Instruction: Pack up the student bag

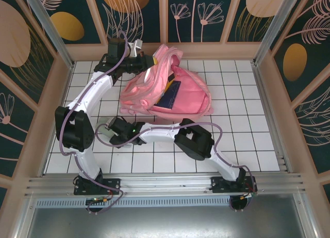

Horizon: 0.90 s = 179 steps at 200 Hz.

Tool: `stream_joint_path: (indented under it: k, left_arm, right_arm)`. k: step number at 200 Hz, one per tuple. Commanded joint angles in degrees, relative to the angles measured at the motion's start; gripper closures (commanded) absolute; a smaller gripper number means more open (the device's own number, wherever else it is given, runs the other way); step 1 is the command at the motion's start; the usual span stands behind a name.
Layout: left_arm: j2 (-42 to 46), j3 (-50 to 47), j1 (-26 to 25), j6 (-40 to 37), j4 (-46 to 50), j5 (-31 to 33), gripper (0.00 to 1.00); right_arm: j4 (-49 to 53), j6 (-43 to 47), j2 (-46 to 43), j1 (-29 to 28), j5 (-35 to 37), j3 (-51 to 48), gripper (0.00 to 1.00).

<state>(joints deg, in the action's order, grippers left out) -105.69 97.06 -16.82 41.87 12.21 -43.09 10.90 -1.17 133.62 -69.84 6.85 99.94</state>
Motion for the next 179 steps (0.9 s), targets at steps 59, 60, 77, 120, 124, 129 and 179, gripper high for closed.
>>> stream_joint_path:
  k: [59,60,77,120,124,129,179]
  left_arm:
    - [5.03,1.39,0.71,-2.12,-5.23,-0.52,1.00]
    - [5.00,1.38,0.68,-2.17,-5.20,-0.51,1.00]
    - [5.32,1.45,0.66,-2.61,-4.77,-0.19,1.00]
    - [5.04,1.62,0.67,-2.72,-4.43,0.48,1.00]
    - [4.98,1.69,0.65,-2.68,-4.46,0.51,1.00]
    - [4.90,1.65,0.73,-2.67,-4.55,0.47,1.00]
    - [4.12,1.73,0.73,-2.27,-5.00,0.46,1.00]
  right_arm:
    - [-7.92,-2.30,-20.07,0.10,1.86,-16.80,0.34]
    - [-8.04,-2.41,-20.46,0.12,2.03,-17.19,0.34]
    - [-10.59,-4.67,-28.27,0.09,4.47,-26.04,0.34]
    - [-12.44,-11.00,-48.43,0.28,12.49,-46.50,0.34]
    - [-12.22,-11.62,-50.14,0.34,13.10,-48.06,0.34]
    - [-11.92,-12.35,-52.19,0.54,13.81,-49.76,0.34]
    - [-9.26,-17.56,-67.65,5.07,16.53,-61.27,0.34]
